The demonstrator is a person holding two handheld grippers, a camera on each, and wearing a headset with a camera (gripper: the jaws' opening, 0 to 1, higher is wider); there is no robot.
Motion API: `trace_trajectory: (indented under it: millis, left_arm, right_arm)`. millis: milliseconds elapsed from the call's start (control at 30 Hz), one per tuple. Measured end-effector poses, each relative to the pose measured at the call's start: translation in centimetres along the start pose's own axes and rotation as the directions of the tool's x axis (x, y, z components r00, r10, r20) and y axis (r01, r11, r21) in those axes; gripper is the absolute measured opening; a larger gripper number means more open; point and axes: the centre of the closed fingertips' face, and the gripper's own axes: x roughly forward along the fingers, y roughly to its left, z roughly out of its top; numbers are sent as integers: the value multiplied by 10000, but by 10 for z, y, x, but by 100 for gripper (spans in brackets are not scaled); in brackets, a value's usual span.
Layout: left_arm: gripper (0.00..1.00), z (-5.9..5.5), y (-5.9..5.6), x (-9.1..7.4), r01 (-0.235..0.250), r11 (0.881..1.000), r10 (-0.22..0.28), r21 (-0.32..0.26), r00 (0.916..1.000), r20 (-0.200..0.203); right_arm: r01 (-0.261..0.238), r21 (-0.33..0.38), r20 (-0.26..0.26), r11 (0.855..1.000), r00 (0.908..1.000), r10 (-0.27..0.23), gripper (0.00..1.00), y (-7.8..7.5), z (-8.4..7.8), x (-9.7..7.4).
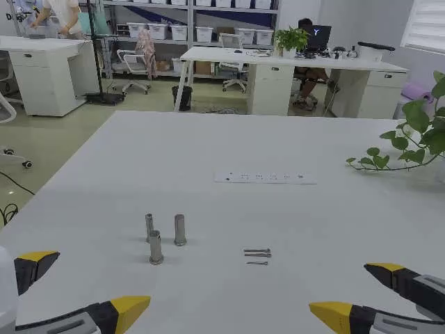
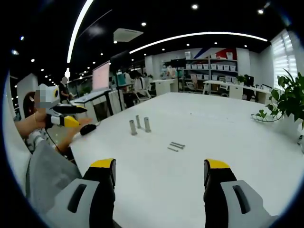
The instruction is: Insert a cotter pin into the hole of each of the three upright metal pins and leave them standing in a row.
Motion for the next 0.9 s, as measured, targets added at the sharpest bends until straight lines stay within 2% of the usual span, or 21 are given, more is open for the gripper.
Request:
trace_trajectory:
  millis: [400,900]
  left_arm:
    - [73,-2,4,-6,-110,9999,110,16,9999,-6]
    - [73,1,-2,-1,23,9999,-24,137,10000,16]
  right_arm:
    - [112,0,-56,9999,9999,-112,75,-2,-1,-4]
    - [199,-89,-125,9998,9997,-201,75,-6,-4,-9]
